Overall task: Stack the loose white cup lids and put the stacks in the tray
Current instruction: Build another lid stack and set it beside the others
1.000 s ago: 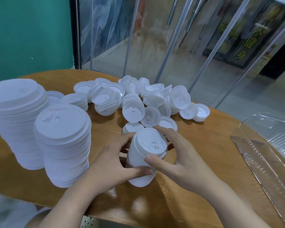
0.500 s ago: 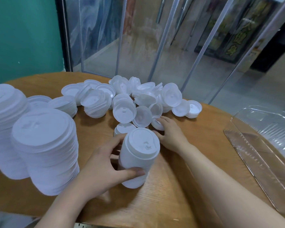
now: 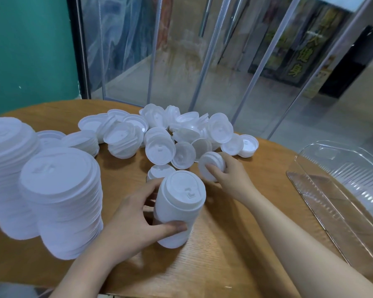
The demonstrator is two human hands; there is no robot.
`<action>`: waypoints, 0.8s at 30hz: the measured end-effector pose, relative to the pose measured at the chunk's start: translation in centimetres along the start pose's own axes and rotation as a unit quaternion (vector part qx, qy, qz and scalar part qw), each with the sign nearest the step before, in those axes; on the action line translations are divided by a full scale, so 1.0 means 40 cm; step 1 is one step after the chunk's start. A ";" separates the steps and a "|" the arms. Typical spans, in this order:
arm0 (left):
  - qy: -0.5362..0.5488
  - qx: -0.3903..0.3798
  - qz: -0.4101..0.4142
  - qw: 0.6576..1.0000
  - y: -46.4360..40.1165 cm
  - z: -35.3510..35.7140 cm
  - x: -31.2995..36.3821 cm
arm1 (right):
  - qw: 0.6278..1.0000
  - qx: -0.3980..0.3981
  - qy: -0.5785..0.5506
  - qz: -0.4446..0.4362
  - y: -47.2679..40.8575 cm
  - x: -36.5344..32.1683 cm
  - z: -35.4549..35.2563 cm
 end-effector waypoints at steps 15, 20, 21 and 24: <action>0.004 0.002 -0.012 1.000 -0.001 0.006 -0.010 | 0.994 -0.045 0.093 0.038 0.105 0.095 -0.017; 0.003 0.001 -0.016 1.000 -0.003 0.006 -0.011 | 0.993 -0.041 0.111 0.021 0.106 0.094 -0.022; 0.004 0.002 -0.017 1.000 -0.002 0.006 -0.011 | 0.993 -0.038 0.112 0.017 0.104 0.091 -0.024; 0.006 0.001 -0.019 1.000 -0.001 0.006 -0.010 | 0.995 -0.020 0.093 0.012 0.102 0.072 -0.041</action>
Point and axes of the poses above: each hand's wrist, its own y-axis away from the middle knuckle, its own z-axis out of the palm, x = y × z, the point moved 4 cm from there along -y, towards the middle knuckle, and after that the axes turned 6 degrees about x, right-handed, at the moved point
